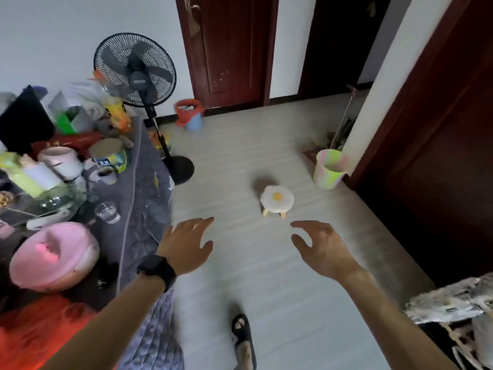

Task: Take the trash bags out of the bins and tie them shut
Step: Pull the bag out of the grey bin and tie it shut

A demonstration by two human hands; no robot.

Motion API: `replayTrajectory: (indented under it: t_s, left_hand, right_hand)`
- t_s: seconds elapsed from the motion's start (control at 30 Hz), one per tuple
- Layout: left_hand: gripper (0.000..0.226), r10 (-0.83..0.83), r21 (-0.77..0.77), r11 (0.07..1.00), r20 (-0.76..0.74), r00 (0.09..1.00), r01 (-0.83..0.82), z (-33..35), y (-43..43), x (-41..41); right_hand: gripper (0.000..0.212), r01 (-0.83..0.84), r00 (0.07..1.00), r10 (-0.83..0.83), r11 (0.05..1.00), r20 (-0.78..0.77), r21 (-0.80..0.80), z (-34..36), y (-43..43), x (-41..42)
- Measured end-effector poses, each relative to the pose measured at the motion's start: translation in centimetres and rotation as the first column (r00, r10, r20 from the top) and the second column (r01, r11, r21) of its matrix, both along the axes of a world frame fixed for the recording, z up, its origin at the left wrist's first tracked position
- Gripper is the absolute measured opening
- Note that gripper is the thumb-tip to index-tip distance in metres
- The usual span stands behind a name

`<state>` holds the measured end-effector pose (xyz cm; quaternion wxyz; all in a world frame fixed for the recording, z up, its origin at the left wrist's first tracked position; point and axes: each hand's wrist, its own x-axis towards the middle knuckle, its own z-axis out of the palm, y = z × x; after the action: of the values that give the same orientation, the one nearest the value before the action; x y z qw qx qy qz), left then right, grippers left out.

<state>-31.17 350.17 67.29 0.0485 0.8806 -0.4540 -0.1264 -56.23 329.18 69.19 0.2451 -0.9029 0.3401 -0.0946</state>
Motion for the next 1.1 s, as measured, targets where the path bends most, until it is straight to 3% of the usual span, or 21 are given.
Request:
replayTrajectory:
  t_s: [0.33, 0.57, 0.7, 1.1]
  left_hand:
    - [0.064, 0.027, 0.083, 0.996, -0.052, 0.998, -0.023, -1.4, -16.2, 20.9]
    - [0.063, 0.025, 0.083, 0.996, -0.05, 0.998, -0.02, -2.9, -29.0, 35.2]
    - [0.063, 0.09, 0.083, 0.993, -0.057, 0.994, -0.085, -3.3, -37.8, 44.8]
    - [0.061, 0.222, 0.052, 0.975, -0.114, 0.968, -0.217, -1.9, -60.0, 70.3]
  right_hand:
    - [0.037, 0.01, 1.0, -0.011, 0.999, 0.023, 0.037, 0.6, -17.1, 22.0]
    - [0.034, -0.07, 0.995, 0.075, 0.995, -0.067, 0.069, -1.3, -30.4, 38.2]
    - [0.038, -0.132, 0.985, 0.146, 0.98, -0.088, 0.15, -2.2, -39.5, 49.4]
    - [0.038, -0.224, 0.969, 0.237, 0.961, -0.068, 0.159, -0.4, -62.1, 77.9]
